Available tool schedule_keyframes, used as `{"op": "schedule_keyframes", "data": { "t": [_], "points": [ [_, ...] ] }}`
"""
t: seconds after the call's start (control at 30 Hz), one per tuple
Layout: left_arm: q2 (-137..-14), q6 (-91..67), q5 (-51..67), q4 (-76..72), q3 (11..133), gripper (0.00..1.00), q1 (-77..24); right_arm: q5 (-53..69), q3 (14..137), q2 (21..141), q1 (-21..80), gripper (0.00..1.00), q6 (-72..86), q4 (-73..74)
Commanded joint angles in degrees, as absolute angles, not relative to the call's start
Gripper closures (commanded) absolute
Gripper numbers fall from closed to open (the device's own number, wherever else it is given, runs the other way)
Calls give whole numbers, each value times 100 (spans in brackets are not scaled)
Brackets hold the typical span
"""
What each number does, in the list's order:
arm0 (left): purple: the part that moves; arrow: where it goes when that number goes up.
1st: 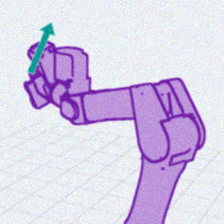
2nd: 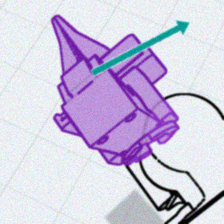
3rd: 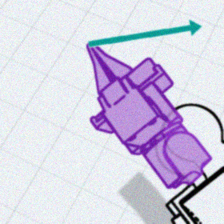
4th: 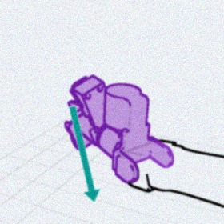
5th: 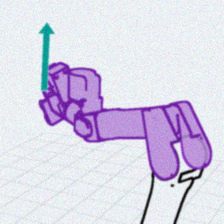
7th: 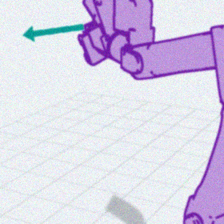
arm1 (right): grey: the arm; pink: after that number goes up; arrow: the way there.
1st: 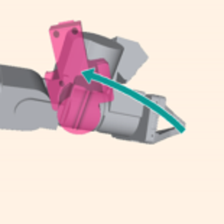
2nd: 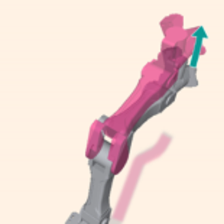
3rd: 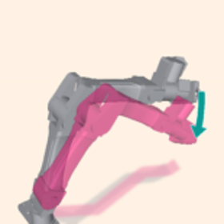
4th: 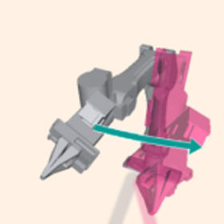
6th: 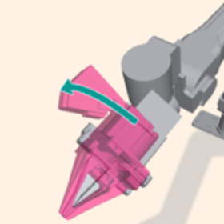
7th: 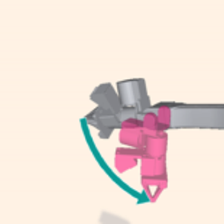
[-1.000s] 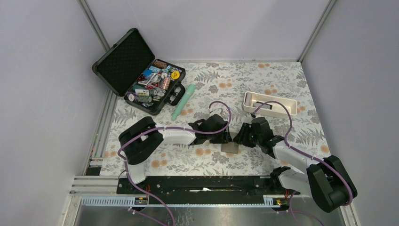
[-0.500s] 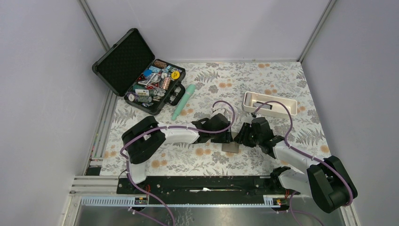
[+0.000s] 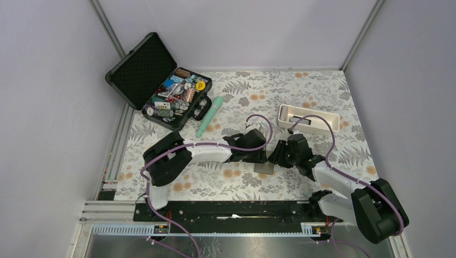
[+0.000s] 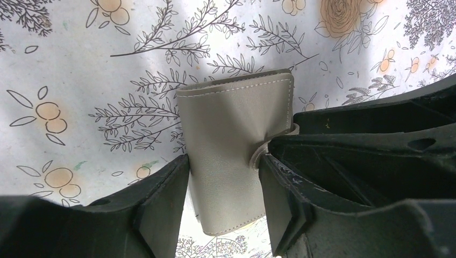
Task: Put the credit cards into the card holder
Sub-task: Close the card holder at the center of the board.
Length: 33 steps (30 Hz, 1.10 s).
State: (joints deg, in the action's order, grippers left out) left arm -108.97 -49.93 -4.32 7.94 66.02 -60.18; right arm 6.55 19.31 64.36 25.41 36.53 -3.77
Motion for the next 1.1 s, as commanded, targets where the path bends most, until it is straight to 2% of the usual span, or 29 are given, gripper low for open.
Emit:
{"op": "schedule_keyframes", "data": {
  "t": [0.0, 0.77, 1.07],
  "points": [
    [-11341, -4930, -524, 1216, 6648, 46, -6100, 624, 1853, 6403, 2652, 54, 3670, -217],
    [-11729, -5037, 142, 1287, 6696, 47, -5836, 468, 1950, 6556, 2792, 52, 3657, -185],
    [-11782, -4997, 109, 1454, 6620, 53, -5836, 265, 1969, 6500, 2963, 51, 3672, -111]
  ]
}}
